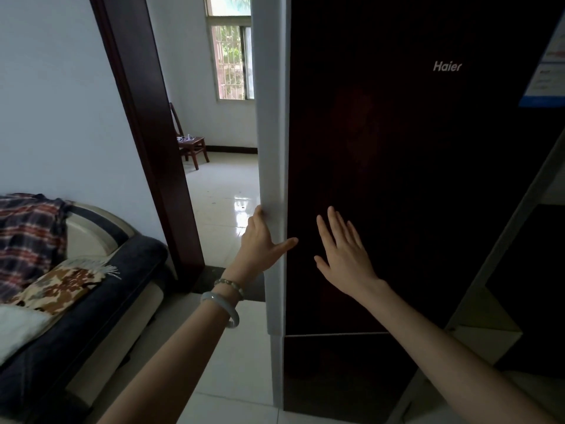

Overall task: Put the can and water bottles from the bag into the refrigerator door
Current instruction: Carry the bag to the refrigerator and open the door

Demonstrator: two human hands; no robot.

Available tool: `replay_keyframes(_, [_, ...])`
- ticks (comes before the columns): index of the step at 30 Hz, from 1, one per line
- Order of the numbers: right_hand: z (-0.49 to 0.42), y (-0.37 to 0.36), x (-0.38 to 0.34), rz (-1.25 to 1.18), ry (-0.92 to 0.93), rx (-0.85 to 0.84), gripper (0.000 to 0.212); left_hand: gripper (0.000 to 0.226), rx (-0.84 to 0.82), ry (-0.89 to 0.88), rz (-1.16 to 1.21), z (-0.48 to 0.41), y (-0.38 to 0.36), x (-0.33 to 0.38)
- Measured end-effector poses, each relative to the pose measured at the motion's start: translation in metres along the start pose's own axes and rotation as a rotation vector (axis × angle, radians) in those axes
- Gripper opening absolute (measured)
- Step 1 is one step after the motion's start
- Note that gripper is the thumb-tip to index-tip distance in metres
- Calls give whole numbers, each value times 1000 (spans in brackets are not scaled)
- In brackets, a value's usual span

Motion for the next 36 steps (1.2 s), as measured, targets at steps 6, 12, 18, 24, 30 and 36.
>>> replay_keyframes(6, [37,12,-24,-62,43,-1,81,99,46,-53,-66,45,7,22])
replay_keyframes(12, [87,28,-29,-85,91,-17,81,98,81,-65,-82,96,7,58])
replay_keyframes(18, [160,47,-15,-88,97,-22,81,99,52,-54,-31,152,2,97])
replay_keyframes(24, [230,69,-12,-97,102,-11,82,92,-18,-99,15,217,-4,132])
replay_keyframes(30, [291,97,-3,-135,85,11,82,100,-169,-195,-161,287,-23,163])
replay_keyframes(36, [345,121,12,-171,37,32,85,94,-280,-322,-151,326,-41,206])
Point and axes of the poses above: each hand's wrist, its own z-axis away from the middle knuckle, its own y-axis out of the back of the hand, x = y × z, the point moved 3 cm from there along -z, towards the middle knuckle, and after that the axes turned 4 degrees about -y, right-handed, at the moved point
